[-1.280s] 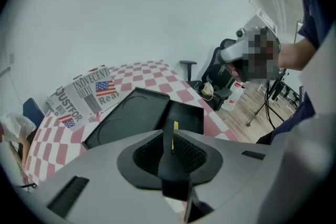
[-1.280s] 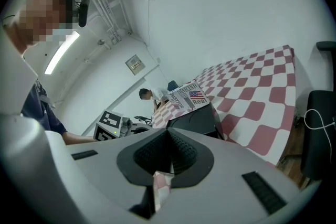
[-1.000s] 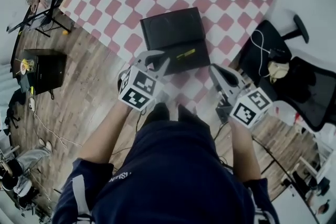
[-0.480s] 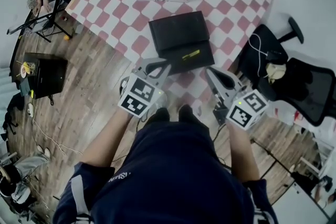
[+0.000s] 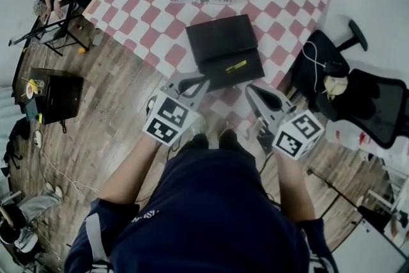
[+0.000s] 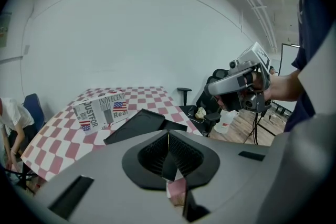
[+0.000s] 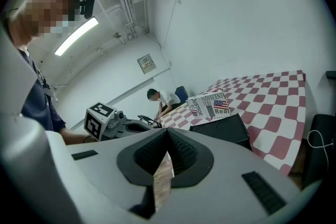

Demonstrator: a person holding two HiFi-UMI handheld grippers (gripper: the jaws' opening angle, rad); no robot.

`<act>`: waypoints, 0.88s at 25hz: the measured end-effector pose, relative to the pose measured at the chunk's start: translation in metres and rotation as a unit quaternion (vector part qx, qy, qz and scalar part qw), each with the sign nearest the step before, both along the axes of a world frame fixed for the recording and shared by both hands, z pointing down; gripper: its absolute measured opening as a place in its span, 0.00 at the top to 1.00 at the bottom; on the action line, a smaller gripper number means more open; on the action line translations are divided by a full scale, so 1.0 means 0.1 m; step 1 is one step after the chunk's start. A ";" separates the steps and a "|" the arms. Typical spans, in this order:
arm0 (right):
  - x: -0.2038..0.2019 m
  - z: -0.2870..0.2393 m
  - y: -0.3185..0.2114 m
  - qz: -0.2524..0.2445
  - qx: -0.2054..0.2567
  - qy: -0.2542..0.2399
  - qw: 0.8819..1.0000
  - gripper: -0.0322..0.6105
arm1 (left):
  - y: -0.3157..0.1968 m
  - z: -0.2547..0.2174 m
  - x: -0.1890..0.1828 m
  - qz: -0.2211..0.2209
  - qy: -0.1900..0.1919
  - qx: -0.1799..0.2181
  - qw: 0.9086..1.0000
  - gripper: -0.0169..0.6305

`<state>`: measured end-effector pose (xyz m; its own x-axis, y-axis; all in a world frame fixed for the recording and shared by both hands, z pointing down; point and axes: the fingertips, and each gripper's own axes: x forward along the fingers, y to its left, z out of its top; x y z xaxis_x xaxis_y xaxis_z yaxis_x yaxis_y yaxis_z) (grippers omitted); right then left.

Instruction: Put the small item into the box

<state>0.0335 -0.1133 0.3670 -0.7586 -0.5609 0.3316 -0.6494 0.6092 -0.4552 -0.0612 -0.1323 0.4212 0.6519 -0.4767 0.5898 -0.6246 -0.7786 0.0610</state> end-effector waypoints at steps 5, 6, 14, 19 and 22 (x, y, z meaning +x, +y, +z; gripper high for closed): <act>-0.05 -0.01 0.05 -0.002 0.001 0.004 1.000 0.93 | 0.04 -0.05 0.00 0.005 0.009 0.003 1.000 0.92; -0.07 -0.01 0.06 -0.003 0.001 0.004 1.000 0.93 | 0.05 -0.05 -0.01 0.006 0.010 0.003 1.000 0.92; -0.17 -0.01 0.11 -0.015 0.005 0.008 1.000 0.93 | 0.08 -0.02 -0.02 0.009 0.012 -0.002 1.000 0.92; -0.16 -0.01 0.12 -0.016 0.002 0.006 1.000 0.93 | 0.10 -0.02 0.04 0.014 0.014 -0.003 1.000 0.92; -0.14 -0.01 0.12 -0.016 0.004 0.007 1.000 0.93 | 0.10 -0.01 0.06 0.016 0.014 -0.003 1.000 0.92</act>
<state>0.0190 -0.1016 0.3664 -0.7718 -0.5389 0.3376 -0.6354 0.6333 -0.4418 -0.0556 -0.1228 0.4199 0.6821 -0.4527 0.5743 -0.5982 -0.7972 0.0821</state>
